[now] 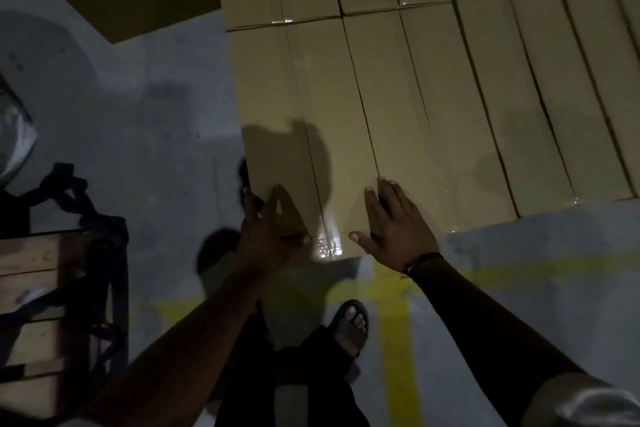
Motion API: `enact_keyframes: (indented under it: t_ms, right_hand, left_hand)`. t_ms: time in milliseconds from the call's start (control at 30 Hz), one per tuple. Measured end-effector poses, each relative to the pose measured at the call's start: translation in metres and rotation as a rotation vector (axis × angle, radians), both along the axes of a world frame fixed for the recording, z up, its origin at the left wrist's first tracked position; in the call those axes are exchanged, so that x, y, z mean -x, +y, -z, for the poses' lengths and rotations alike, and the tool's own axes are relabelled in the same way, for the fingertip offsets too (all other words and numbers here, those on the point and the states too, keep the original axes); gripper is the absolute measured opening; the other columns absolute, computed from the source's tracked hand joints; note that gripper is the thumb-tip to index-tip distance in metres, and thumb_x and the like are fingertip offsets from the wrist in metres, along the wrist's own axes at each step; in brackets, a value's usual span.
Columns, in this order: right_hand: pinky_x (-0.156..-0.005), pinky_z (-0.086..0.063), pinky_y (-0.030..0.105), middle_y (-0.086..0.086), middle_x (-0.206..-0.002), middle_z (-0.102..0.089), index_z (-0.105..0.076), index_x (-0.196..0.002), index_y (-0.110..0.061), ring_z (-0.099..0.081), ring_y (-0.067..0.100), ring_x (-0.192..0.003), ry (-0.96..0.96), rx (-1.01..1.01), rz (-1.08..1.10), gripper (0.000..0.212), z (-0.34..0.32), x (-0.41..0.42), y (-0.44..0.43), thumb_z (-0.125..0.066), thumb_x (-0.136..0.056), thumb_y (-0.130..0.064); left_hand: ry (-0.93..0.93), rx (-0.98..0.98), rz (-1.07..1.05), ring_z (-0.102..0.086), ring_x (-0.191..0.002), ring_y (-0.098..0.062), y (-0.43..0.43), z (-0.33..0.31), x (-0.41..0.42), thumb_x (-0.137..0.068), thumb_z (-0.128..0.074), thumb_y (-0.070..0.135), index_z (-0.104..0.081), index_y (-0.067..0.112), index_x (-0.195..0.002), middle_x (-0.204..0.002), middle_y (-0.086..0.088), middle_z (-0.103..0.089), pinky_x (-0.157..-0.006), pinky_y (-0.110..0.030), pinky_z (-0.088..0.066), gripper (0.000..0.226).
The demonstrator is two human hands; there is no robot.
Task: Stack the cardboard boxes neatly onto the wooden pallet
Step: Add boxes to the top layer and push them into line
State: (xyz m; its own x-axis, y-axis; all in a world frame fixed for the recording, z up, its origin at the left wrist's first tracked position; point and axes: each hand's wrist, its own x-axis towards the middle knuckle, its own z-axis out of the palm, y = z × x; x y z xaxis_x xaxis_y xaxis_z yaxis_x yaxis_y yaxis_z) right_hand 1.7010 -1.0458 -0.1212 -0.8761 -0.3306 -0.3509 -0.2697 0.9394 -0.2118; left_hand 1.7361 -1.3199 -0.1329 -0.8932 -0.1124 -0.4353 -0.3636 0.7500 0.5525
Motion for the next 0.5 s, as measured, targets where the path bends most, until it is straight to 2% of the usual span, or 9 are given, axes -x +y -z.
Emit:
enact_keyframes:
  t_ms: [67, 100, 167, 233, 300, 367, 500]
  right_hand:
    - [-0.120, -0.018, 0.045, 0.014, -0.167, -0.007, -0.016, -0.160, -0.013, -0.006, 0.033, -0.154, -0.027, -0.015, -0.036, 0.097, -0.005, -0.013, 0.015, -0.042, -0.090, -0.076]
    - [-0.120, -0.020, 0.046, 0.014, -0.167, -0.008, -0.017, -0.159, -0.012, -0.007, 0.033, -0.154, -0.034, -0.025, -0.057, 0.097, -0.006, -0.018, 0.022, -0.048, -0.090, -0.072]
    - [-0.116, -0.035, 0.050, 0.015, -0.166, -0.015, -0.024, -0.157, -0.008, -0.016, 0.035, -0.152, -0.043, -0.041, -0.088, 0.095, -0.005, -0.022, 0.031, -0.068, -0.088, -0.055]
    - [-0.109, -0.043, 0.051, 0.017, -0.163, -0.023, -0.031, -0.155, -0.006, -0.025, 0.037, -0.149, -0.061, -0.052, -0.090, 0.098, -0.004, -0.021, 0.034, -0.083, -0.078, -0.038]
    - [-0.106, -0.046, 0.052, 0.019, -0.160, -0.030, -0.036, -0.152, -0.004, -0.031, 0.039, -0.146, -0.069, -0.051, -0.085, 0.101, -0.002, -0.019, 0.034, -0.089, -0.071, -0.032]
    - [-0.103, -0.048, 0.052, 0.020, -0.157, -0.036, -0.041, -0.149, -0.003, -0.037, 0.041, -0.142, -0.062, -0.050, -0.085, 0.103, -0.001, -0.016, 0.034, -0.092, -0.065, -0.030]
    - [-0.097, -0.053, 0.051, 0.021, -0.152, -0.043, -0.046, -0.146, -0.002, -0.045, 0.041, -0.136, -0.039, -0.061, -0.093, 0.104, 0.002, -0.013, 0.033, -0.096, -0.058, -0.029]
  left_hand:
    - [-0.006, 0.030, 0.040, -0.023, -0.148, -0.047, 0.007, 0.003, -0.019, -0.061, -0.084, 0.059, -0.019, 0.028, -0.160, -0.167, -0.017, -0.004, -0.105, -0.054, -0.048, 0.123]
    - [0.018, 0.051, 0.095, -0.019, -0.148, -0.050, 0.009, 0.004, -0.026, -0.065, -0.081, 0.058, -0.018, 0.024, -0.161, -0.166, -0.014, -0.009, -0.106, -0.056, -0.046, 0.120]
    - [-0.022, 0.089, 0.190, -0.011, -0.150, -0.049, 0.010, 0.002, -0.035, -0.069, -0.070, 0.066, -0.014, 0.019, -0.162, -0.165, 0.002, -0.009, -0.105, -0.055, -0.046, 0.119]
    - [-0.082, 0.109, 0.219, -0.003, -0.153, -0.043, 0.010, 0.002, -0.042, -0.067, -0.060, 0.072, -0.001, 0.023, -0.162, -0.168, 0.004, -0.002, -0.097, -0.046, -0.050, 0.122]
    - [-0.100, 0.096, 0.163, -0.022, -0.150, -0.042, 0.011, 0.002, -0.046, -0.075, -0.072, 0.053, 0.006, 0.027, -0.161, -0.169, -0.008, 0.004, -0.083, -0.040, -0.055, 0.119]
    - [-0.119, 0.079, 0.115, -0.048, -0.135, -0.040, 0.011, 0.003, -0.048, -0.078, -0.079, 0.037, 0.005, 0.028, -0.162, -0.168, -0.015, 0.009, -0.074, -0.039, -0.057, 0.119]
    - [-0.098, 0.056, 0.145, -0.055, -0.128, -0.041, 0.006, 0.014, -0.047, -0.077, -0.070, 0.048, 0.003, 0.029, -0.162, -0.169, -0.014, 0.003, -0.087, -0.043, -0.056, 0.114]
